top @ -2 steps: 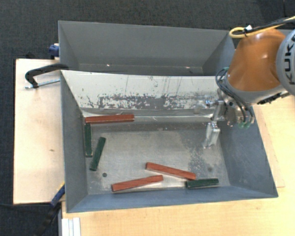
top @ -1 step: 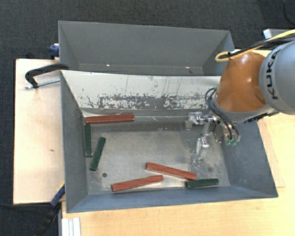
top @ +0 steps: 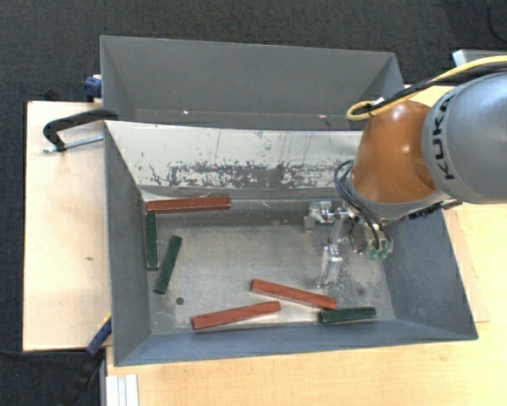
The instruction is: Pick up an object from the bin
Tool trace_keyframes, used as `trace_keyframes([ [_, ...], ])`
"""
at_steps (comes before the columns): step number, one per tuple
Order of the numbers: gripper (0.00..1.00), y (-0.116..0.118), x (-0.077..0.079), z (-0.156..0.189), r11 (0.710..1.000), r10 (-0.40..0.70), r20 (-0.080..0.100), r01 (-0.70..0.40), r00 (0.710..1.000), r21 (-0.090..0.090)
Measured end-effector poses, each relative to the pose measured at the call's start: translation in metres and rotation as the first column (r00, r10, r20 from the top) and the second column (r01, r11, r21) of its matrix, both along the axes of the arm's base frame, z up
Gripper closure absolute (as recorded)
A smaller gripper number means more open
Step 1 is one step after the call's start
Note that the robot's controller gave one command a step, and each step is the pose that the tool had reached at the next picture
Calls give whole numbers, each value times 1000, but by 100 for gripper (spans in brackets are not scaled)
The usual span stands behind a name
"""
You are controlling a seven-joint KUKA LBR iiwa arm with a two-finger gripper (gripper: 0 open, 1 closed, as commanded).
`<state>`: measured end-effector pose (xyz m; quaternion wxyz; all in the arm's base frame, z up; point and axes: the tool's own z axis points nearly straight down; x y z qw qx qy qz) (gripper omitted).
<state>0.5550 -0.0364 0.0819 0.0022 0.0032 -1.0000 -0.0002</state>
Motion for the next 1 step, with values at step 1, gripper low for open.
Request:
trace_keyframes([
  [1, 0, 52, -32, -9, 1000, -2, 7, 2, 1000, 1],
])
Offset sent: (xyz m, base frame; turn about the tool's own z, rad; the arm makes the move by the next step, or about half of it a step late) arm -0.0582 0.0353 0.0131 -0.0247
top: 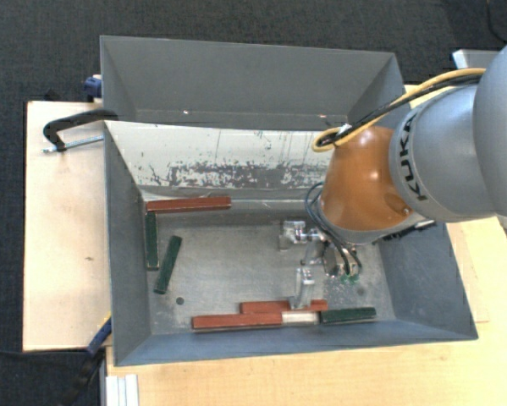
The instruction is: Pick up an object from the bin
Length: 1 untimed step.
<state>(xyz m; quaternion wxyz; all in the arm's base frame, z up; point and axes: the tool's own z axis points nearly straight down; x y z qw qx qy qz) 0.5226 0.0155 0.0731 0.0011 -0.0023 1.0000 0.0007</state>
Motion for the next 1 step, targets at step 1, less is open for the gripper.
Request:
trace_keyframes([
  [1, 0, 2, -16, 12, 1000, 20, -2, -20, 1000, 2],
])
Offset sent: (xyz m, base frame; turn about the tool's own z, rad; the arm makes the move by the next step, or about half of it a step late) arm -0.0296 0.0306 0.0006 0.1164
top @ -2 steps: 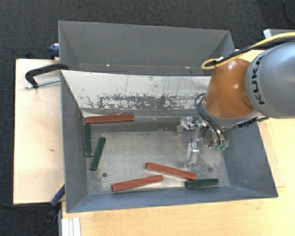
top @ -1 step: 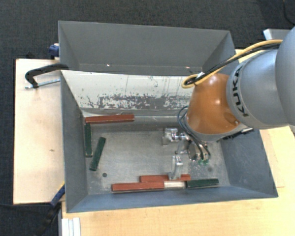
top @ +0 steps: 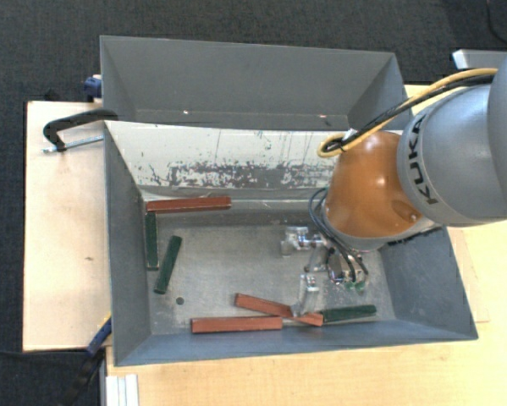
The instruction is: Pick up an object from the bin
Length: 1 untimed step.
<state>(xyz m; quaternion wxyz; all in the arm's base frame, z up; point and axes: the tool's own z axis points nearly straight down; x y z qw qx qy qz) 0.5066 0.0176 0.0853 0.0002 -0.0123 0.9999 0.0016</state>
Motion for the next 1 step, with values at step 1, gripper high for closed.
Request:
trace_keyframes([
  [1, 0, 16, -9, -7, 995, -102, -1, 102, 995, -2],
])
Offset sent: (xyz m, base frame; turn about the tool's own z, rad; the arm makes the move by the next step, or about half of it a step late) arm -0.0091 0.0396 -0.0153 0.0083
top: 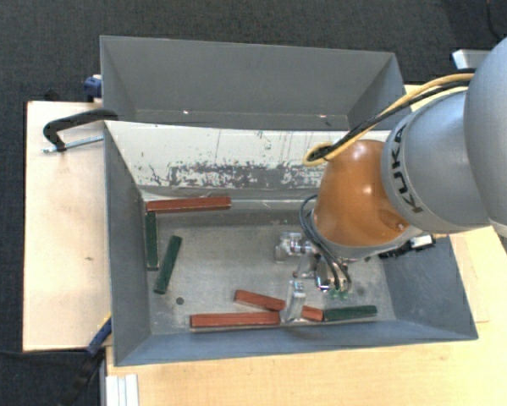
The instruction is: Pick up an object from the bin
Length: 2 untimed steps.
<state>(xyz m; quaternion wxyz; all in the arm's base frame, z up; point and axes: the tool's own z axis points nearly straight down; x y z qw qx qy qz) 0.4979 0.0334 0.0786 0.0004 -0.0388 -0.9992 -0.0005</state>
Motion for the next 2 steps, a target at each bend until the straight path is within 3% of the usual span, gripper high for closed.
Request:
trace_keyframes([
  [1, 100, 25, 0, -5, 995, 96, -5, -96, 995, 1],
  [2, 100, 25, 0, -5, 995, 96, -5, -96, 995, 1],
])
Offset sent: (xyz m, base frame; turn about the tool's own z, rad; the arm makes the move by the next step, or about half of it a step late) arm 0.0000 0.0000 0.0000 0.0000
